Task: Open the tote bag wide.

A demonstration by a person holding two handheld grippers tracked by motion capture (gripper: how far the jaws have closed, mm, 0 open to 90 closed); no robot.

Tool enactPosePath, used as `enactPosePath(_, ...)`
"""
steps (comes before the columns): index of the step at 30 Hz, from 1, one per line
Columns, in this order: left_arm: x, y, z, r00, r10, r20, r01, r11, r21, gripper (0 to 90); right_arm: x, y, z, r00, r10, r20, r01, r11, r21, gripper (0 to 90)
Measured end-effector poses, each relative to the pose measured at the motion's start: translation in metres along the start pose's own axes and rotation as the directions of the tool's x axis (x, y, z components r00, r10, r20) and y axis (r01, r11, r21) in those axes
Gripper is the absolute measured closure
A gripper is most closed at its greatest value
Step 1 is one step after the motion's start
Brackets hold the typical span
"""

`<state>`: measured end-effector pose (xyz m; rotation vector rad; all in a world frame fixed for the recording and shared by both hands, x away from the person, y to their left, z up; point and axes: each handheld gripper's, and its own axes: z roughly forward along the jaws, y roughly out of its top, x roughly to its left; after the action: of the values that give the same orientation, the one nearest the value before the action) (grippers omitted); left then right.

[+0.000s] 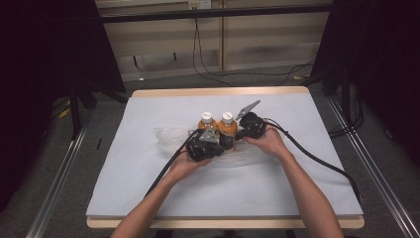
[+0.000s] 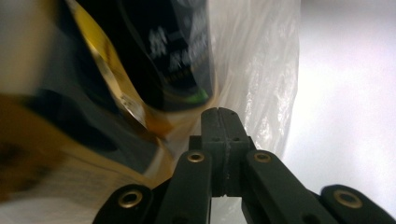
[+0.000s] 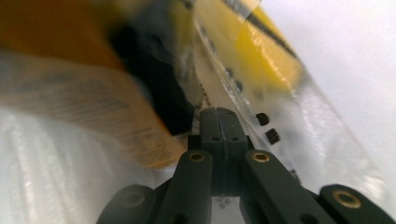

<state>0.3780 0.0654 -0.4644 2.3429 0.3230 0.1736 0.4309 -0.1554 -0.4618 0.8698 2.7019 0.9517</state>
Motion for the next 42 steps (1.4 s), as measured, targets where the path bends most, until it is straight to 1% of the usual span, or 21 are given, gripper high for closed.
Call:
enactPosePath(3, -0.003, -0.005, 0.003, 0.9999, -0.003, 0.011, 0.002, 0.9998, 0.018, 90.0, -0.005, 0.001, 0.007, 0.9991, 0.040, -0.015, -0.040, 0.999, 0.002, 90.0)
enactPosePath(7, -0.005, -0.010, 0.005, 1.0000, -0.001, 0.002, 0.000, 0.9991, 0.042, 90.0, -0.010, 0.004, 0.014, 0.9974, 0.068, -0.020, -0.068, 0.998, 0.010, 90.0)
enactPosePath(8, -0.005, -0.012, 0.006, 1.0000, 0.005, 0.001, -0.005, 0.9990, 0.044, 90.0, -0.012, 0.004, 0.016, 0.9969, 0.076, -0.023, -0.075, 0.997, 0.012, 90.0)
enactPosePath(9, -0.006, -0.012, 0.006, 1.0000, -0.004, 0.004, 0.004, 0.9993, 0.037, 90.0, -0.013, 0.004, 0.017, 0.9956, 0.090, -0.024, -0.090, 0.996, 0.011, 90.0)
enactPosePath(11, -0.005, -0.013, 0.006, 0.9999, -0.007, 0.015, 0.006, 0.9992, 0.040, 90.0, -0.016, 0.005, 0.020, 0.9944, 0.102, -0.028, -0.102, 0.995, 0.005, 90.0)
enactPosePath(13, -0.006, -0.013, 0.005, 0.9999, -0.004, 0.010, 0.004, 0.9989, 0.046, 90.0, -0.018, 0.007, 0.022, 0.9941, 0.105, -0.028, -0.105, 0.994, 0.002, 90.0)
enactPosePath(16, -0.007, -0.015, 0.004, 0.9993, -0.011, 0.036, 0.010, 0.9990, 0.044, 90.0, -0.022, 0.010, 0.024, 0.9928, 0.116, -0.032, -0.116, 0.993, 0.005, 90.0)
enactPosePath(19, -0.008, -0.016, 0.002, 0.9990, -0.015, 0.043, 0.013, 0.9989, 0.045, 90.0, -0.026, 0.011, 0.025, 0.9882, 0.149, -0.035, -0.149, 0.989, -0.002, 90.0)
enactPosePath(20, -0.009, -0.016, 0.002, 0.9992, -0.010, 0.040, 0.008, 0.9989, 0.047, 90.0, -0.027, 0.011, 0.026, 0.9871, 0.157, -0.031, -0.157, 0.988, -0.006, 90.0)
enactPosePath(22, -0.009, -0.017, 0.002, 0.9983, -0.006, 0.058, 0.004, 0.9990, 0.045, 90.0, -0.030, 0.014, 0.028, 0.9850, 0.170, -0.028, -0.170, 0.985, -0.009, 90.0)
enactPosePath(24, -0.010, -0.018, 0.002, 0.9983, -0.007, 0.058, 0.005, 0.9994, 0.035, 90.0, -0.031, 0.017, 0.030, 0.9851, 0.170, -0.022, -0.171, 0.985, -0.007, 90.0)
enactPosePath(27, -0.013, -0.019, 0.000, 0.9973, 0.000, 0.074, -0.003, 0.9990, 0.044, 90.0, -0.032, 0.021, 0.033, 0.9846, 0.175, -0.006, -0.175, 0.985, -0.003, 90.0)
enactPosePath(29, -0.017, -0.020, -0.001, 0.9975, 0.008, 0.070, -0.011, 0.9992, 0.039, 90.0, -0.033, 0.023, 0.035, 0.9817, 0.190, -0.007, -0.190, 0.982, -0.014, 90.0)
enactPosePath(30, -0.018, -0.020, -0.002, 0.9962, 0.013, 0.086, -0.017, 0.9991, 0.040, 90.0, -0.034, 0.023, 0.036, 0.9800, 0.199, -0.008, -0.199, 0.980, -0.018, 90.0)
enactPosePath(31, -0.019, -0.021, -0.002, 0.9968, 0.012, 0.079, -0.015, 0.9992, 0.036, 90.0, -0.035, 0.023, 0.037, 0.9776, 0.210, -0.008, -0.211, 0.977, -0.026, 90.0)
enactPosePath(35, -0.025, -0.024, -0.005, 0.9950, 0.009, 0.099, -0.012, 0.9996, 0.026, 90.0, -0.036, 0.027, 0.040, 0.9762, 0.216, 0.023, -0.215, 0.976, -0.031, 90.0)
enactPosePath(37, -0.027, -0.024, -0.006, 0.9943, 0.022, 0.104, -0.026, 0.9990, 0.036, 90.0, -0.036, 0.029, 0.041, 0.9768, 0.211, 0.035, -0.210, 0.977, -0.034, 90.0)
enactPosePath(39, -0.029, -0.024, -0.006, 0.9937, 0.028, 0.109, -0.032, 0.9988, 0.036, 90.0, -0.037, 0.029, 0.042, 0.9729, 0.228, 0.041, -0.226, 0.973, -0.039, 90.0)
enactPosePath(40, -0.029, -0.023, -0.008, 0.9928, 0.029, 0.117, -0.035, 0.9981, 0.051, 90.0, -0.038, 0.029, 0.043, 0.9719, 0.231, 0.045, -0.229, 0.972, -0.046, 90.0)
enactPosePath(41, -0.030, -0.024, -0.007, 0.9933, 0.028, 0.112, -0.033, 0.9987, 0.039, 90.0, -0.039, 0.029, 0.043, 0.9722, 0.228, 0.053, -0.225, 0.973, -0.056, 90.0)
enactPosePath(42, -0.030, -0.024, -0.008, 0.9929, 0.034, 0.114, -0.039, 0.9981, 0.047, 90.0, -0.039, 0.029, 0.044, 0.9704, 0.234, 0.057, -0.231, 0.971, -0.058, 90.0)
